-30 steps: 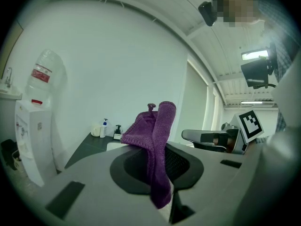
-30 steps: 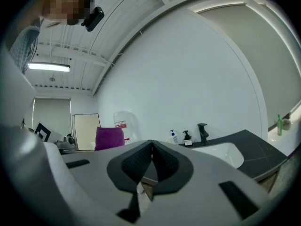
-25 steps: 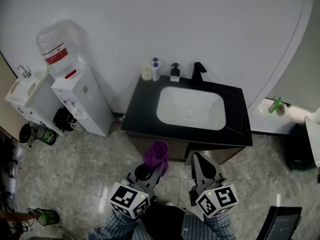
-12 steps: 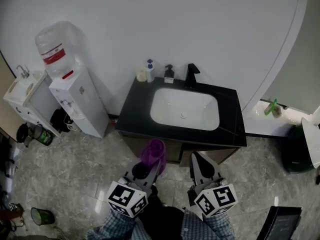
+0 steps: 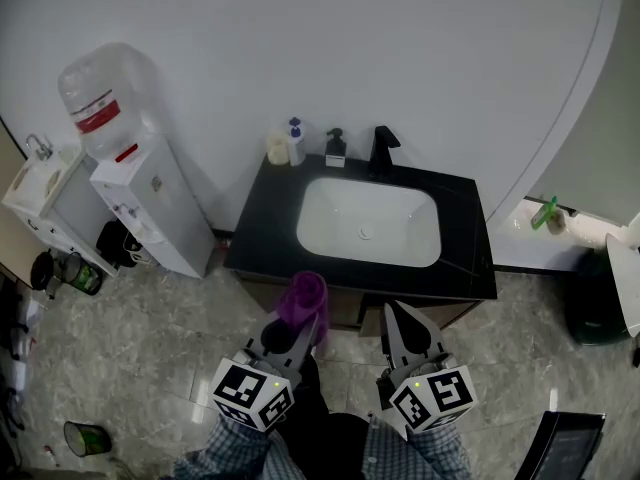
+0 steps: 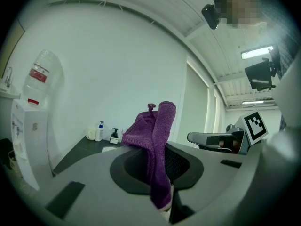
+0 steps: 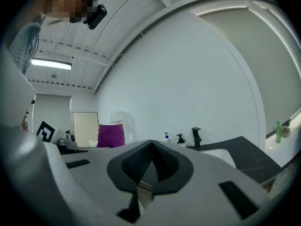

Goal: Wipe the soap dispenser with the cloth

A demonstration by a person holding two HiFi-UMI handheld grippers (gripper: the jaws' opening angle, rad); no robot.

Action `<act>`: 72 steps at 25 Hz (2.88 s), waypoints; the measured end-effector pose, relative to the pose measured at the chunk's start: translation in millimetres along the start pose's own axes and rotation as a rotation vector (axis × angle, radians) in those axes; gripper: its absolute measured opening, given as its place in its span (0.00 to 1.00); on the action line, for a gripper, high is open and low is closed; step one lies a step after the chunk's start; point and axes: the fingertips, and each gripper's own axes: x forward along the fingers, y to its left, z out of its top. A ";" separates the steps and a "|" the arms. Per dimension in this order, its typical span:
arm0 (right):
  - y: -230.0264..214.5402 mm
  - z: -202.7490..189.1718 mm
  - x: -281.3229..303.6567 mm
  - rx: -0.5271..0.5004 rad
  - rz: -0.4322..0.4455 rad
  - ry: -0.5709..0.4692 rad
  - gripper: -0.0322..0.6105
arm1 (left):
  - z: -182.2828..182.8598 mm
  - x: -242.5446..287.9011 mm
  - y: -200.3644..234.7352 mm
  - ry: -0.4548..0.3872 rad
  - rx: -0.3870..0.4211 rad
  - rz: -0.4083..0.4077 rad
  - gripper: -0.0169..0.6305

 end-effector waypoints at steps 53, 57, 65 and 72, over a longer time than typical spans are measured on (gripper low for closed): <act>-191.9 -10.2 348.9 0.031 -0.215 0.112 0.08 | 36.9 413.5 342.4 0.136 -0.003 -0.058 0.11; -204.2 -21.2 351.1 0.045 -0.217 0.138 0.08 | 19.9 442.2 352.2 0.166 0.000 -0.044 0.11; -217.3 -42.8 360.7 0.052 -0.197 0.195 0.08 | -28.2 473.5 376.5 0.292 0.026 0.020 0.12; -225.5 -53.7 365.0 0.083 -0.188 0.212 0.08 | -56.4 483.8 389.7 0.334 -0.035 0.069 0.11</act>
